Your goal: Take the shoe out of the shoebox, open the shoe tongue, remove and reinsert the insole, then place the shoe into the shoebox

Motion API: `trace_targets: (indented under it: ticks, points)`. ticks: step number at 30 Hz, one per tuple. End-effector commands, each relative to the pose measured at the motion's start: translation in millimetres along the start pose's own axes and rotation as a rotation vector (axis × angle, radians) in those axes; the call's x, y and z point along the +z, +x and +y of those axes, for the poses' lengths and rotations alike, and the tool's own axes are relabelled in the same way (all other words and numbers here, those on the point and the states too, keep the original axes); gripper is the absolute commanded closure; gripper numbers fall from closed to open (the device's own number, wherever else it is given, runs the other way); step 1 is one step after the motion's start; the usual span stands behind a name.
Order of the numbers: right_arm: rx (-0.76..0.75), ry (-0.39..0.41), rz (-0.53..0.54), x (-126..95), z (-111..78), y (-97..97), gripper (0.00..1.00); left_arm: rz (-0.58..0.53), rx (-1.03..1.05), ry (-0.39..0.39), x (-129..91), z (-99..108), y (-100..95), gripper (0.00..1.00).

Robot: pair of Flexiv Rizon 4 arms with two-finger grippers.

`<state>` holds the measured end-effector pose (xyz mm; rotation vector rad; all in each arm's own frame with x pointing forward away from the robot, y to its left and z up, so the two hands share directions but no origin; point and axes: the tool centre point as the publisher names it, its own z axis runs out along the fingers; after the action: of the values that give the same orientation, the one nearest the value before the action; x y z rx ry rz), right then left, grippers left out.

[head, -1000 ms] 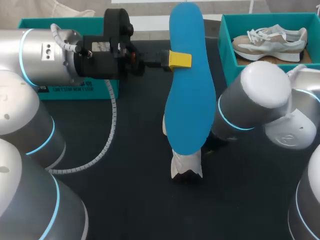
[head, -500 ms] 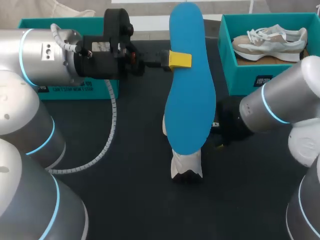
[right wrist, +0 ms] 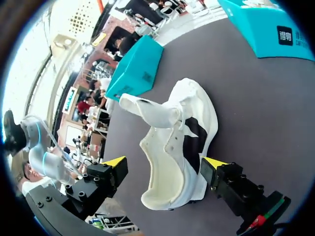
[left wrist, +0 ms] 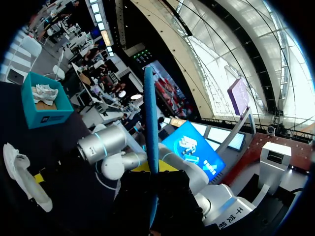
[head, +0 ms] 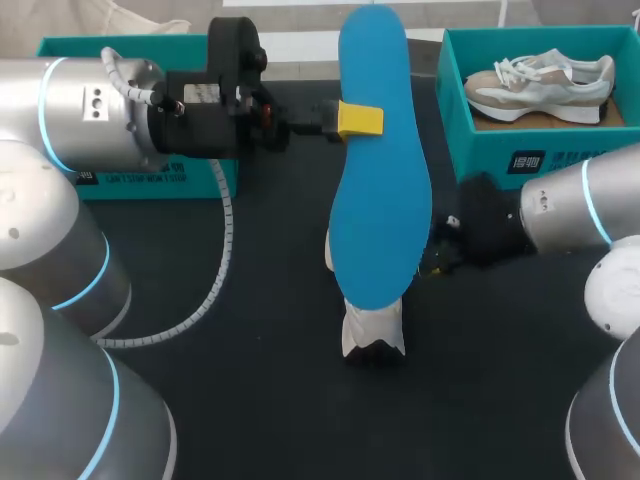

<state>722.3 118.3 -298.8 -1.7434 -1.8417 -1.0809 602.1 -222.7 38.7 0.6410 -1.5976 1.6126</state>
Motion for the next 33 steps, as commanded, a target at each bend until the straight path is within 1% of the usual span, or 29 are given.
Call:
trace_targets:
  ticks: [1, 2, 3, 10, 11, 14, 16, 19, 22, 24, 26, 28, 31, 33]
  points:
    - [0.038, -0.016, 0.194, -21.2, 4.0, 14.0, 0.0, 0.001, 0.0, 0.002, 1.6, 0.6, -1.4, 1.0]
    - [0.037, -0.023, 0.216, -22.4, 5.8, 19.4, 0.0, 0.001, 0.0, 0.002, 1.6, 0.6, -1.4, 1.0]
    - [0.039, -0.014, 0.23, -25.4, 7.9, 24.9, 0.0, 0.001, 0.0, 0.002, 1.6, 0.6, -1.4, 1.0]
    - [0.084, 0.02, 0.38, -38.5, 12.7, 48.0, 0.0, 0.001, 0.0, 0.002, 1.6, 0.6, -1.4, 1.0]
    - [0.095, 0.003, 0.416, -41.4, 13.9, 51.9, 0.0, 0.001, 0.0, 0.002, 1.6, 0.6, -1.4, 1.0]
    - [0.127, 0.009, 0.457, -50.2, 16.8, 61.2, 0.0, 0.001, 0.0, 0.002, 1.6, 0.6, -1.4, 1.0]
    - [0.139, 0.01, 0.507, -54.7, 19.6, 73.9, 0.0, 0.001, 0.0, 0.002, 1.6, 0.6, -1.4, 1.0]
    - [0.174, 0.027, 0.526, -63.0, 22.4, 83.4, 0.0, 0.001, 0.0, 0.002, 1.6, 0.6, -1.4, 1.0]
    - [0.185, 0.049, 0.505, -71.5, 23.9, 87.7, 0.0, 0.001, 0.0, 0.002, 1.6, 0.6, -1.4, 1.0]
    - [0.197, 0.059, 0.511, -75.4, 24.4, 93.0, 0.0, 0.001, 0.0, 0.002, 1.6, 0.6, -1.4, 1.0]
    - [0.191, 0.06, 0.539, -77.8, 24.4, 98.2, 0.0, 0.001, 0.0, 0.002, 1.6, 0.6, -1.4, 1.0]
    - [0.187, 0.069, 0.544, -80.0, 24.2, 103.1, 0.0, 0.001, 0.0, 0.002, 1.6, 0.6, -1.4, 1.0]
    - [0.173, 0.074, 0.554, -83.6, 24.5, 110.9, 0.0, 0.001, 0.0, 0.002, 1.6, 0.6, -1.4, 1.0]
    - [0.154, 0.05, 0.564, -86.6, 26.8, 116.4, 0.0, 0.001, 0.0, 0.002, 1.6, 0.6, -1.4, 1.0]
